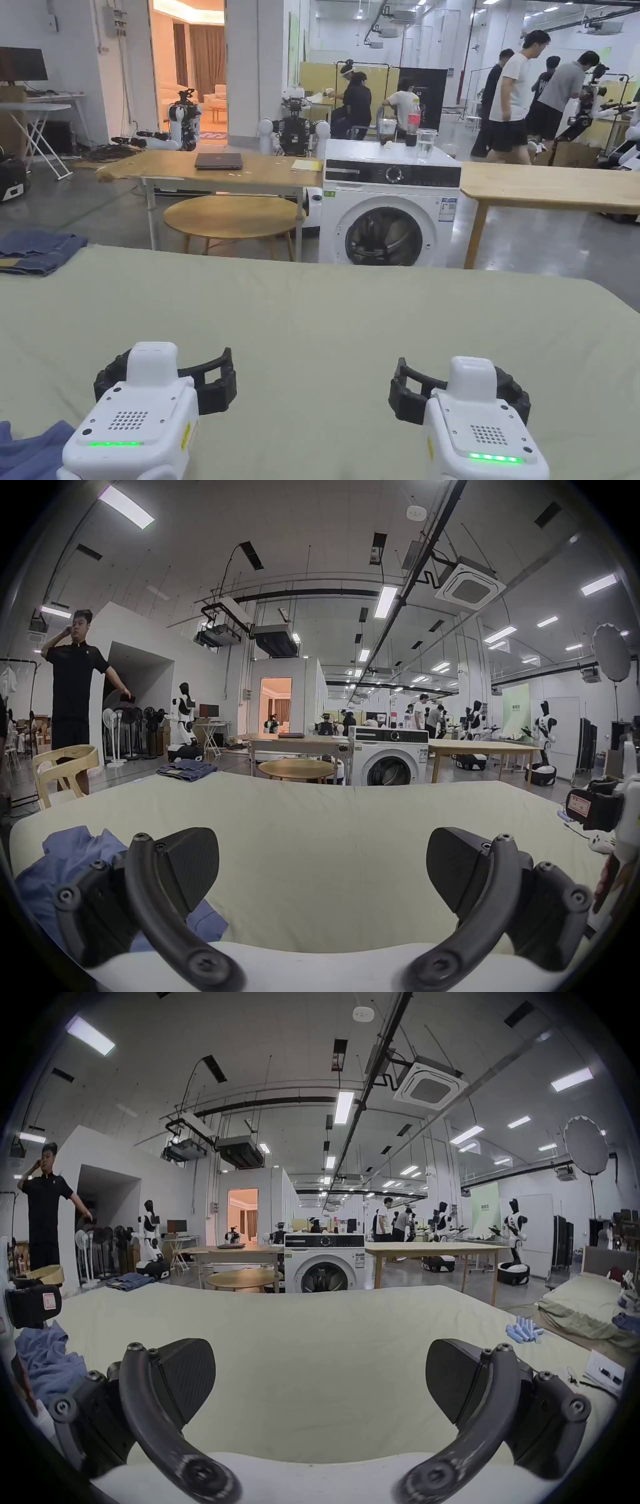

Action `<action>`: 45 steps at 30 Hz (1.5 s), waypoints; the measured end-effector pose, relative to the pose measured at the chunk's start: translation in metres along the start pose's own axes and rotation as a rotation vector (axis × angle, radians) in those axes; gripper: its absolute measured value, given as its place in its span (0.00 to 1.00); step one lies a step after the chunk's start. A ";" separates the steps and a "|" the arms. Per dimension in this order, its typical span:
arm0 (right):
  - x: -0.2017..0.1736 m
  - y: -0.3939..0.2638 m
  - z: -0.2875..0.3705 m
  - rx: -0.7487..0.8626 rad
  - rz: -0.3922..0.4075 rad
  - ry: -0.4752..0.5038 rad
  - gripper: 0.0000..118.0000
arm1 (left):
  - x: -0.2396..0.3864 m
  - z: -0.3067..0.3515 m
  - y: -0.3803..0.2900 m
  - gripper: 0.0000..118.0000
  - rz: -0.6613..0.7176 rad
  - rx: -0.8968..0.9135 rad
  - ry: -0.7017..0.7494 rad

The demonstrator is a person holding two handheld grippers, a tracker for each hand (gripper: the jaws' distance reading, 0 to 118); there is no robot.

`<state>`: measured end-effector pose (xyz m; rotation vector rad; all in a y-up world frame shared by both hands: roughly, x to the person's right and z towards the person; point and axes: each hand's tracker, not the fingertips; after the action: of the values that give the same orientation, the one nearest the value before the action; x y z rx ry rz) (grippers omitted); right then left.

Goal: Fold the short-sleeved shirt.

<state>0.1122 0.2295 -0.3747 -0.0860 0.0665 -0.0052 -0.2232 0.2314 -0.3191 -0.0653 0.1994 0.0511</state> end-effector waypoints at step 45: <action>-0.039 -0.008 0.011 0.138 0.975 -0.015 1.00 | 0.027 -0.003 0.006 0.99 -0.662 -0.099 0.055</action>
<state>0.0738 0.2229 -0.3610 0.0911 0.0872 0.9639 -0.1977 0.2387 -0.3277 -0.2289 0.2222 -0.6009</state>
